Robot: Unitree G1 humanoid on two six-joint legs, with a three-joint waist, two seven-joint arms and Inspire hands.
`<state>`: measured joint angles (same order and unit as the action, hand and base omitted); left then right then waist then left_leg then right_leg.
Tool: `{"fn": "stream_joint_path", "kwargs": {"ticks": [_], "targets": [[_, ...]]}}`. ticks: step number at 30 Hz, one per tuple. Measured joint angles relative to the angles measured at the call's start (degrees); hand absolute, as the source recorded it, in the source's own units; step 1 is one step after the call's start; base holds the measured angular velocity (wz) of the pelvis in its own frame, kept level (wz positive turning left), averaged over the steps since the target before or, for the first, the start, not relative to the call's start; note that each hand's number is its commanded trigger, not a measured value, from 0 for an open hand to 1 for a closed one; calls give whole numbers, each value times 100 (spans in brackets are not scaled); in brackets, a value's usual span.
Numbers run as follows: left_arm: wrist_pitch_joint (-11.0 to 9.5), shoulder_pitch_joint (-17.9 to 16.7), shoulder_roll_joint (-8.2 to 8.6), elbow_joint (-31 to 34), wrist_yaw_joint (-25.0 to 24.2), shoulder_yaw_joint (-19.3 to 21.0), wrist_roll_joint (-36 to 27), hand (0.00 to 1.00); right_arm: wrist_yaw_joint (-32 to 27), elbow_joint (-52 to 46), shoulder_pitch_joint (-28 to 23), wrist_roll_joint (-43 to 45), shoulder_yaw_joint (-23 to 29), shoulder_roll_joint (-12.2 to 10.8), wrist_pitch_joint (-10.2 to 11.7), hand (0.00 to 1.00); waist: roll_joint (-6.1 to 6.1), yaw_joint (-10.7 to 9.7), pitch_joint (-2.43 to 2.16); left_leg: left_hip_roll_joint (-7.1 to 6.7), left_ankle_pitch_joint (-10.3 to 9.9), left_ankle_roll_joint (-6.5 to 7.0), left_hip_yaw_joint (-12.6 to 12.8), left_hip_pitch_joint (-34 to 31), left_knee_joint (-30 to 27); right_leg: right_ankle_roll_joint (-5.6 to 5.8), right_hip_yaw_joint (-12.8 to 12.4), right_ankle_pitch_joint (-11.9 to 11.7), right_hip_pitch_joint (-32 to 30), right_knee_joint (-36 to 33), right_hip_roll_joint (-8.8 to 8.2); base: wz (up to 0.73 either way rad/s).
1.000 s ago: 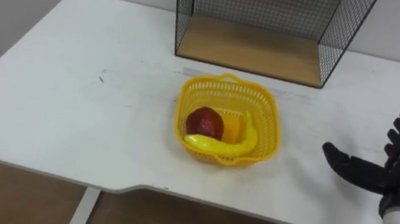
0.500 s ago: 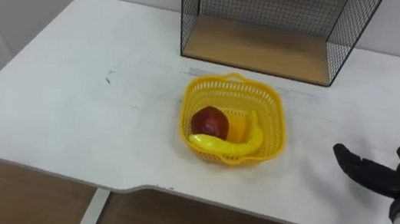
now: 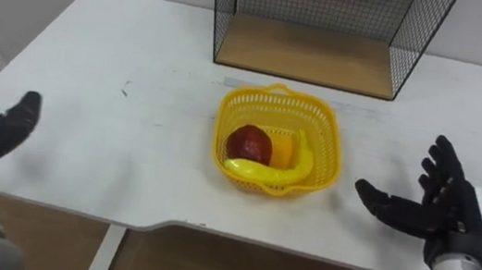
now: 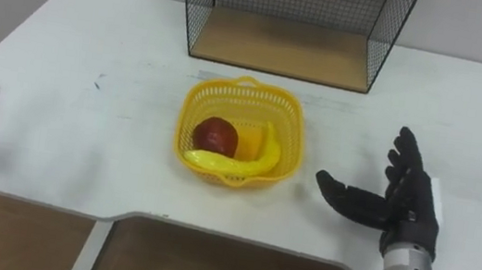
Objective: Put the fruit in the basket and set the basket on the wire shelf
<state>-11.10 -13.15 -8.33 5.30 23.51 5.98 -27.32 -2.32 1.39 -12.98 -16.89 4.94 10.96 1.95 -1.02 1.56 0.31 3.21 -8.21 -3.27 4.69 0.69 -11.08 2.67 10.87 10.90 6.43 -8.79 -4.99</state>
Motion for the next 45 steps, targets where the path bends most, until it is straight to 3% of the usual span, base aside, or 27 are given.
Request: {"fn": "stream_joint_path", "kwargs": {"ticks": [8,13,20,31,39,45], "targets": [[130,236,25,-472,-1097,-671,-396,0,437,27,314,-1017,-233,-258,2,0,42,-143,35,15,0,-1,144,106,36,-2,-143,-1,3,-22,0,-9],[214,363,89,-721,-1504,-689,-455,0,658,27,334,-1243,-280,-384,2,0,45,-174,66,28,-2,0,186,88,40,-1,-198,-1,-76,-102,4,-5],[259,365,134,-759,-1741,-694,-448,0,876,30,343,-1669,-391,-407,2,0,39,-178,70,43,-17,24,306,-3,22,6,-326,-1,-263,-195,1,-9],[670,366,334,-760,-2034,-707,-451,0,1012,53,345,-1917,-489,-440,-8,0,11,-183,54,43,-17,23,318,-7,10,7,-331,0,-264,-179,0,0],[704,366,336,-766,-2160,-859,-451,0,1132,115,407,-1931,-597,-495,-13,0,-69,-175,52,44,-17,24,319,-2,-21,7,-338,-1,-249,-187,0,0],[705,436,334,-876,-2163,-944,-466,0,1173,235,413,-1944,-678,-499,-13,0,-56,-173,56,45,-17,24,319,-2,-34,5,-357,-2,-243,-193,2,0]]}}
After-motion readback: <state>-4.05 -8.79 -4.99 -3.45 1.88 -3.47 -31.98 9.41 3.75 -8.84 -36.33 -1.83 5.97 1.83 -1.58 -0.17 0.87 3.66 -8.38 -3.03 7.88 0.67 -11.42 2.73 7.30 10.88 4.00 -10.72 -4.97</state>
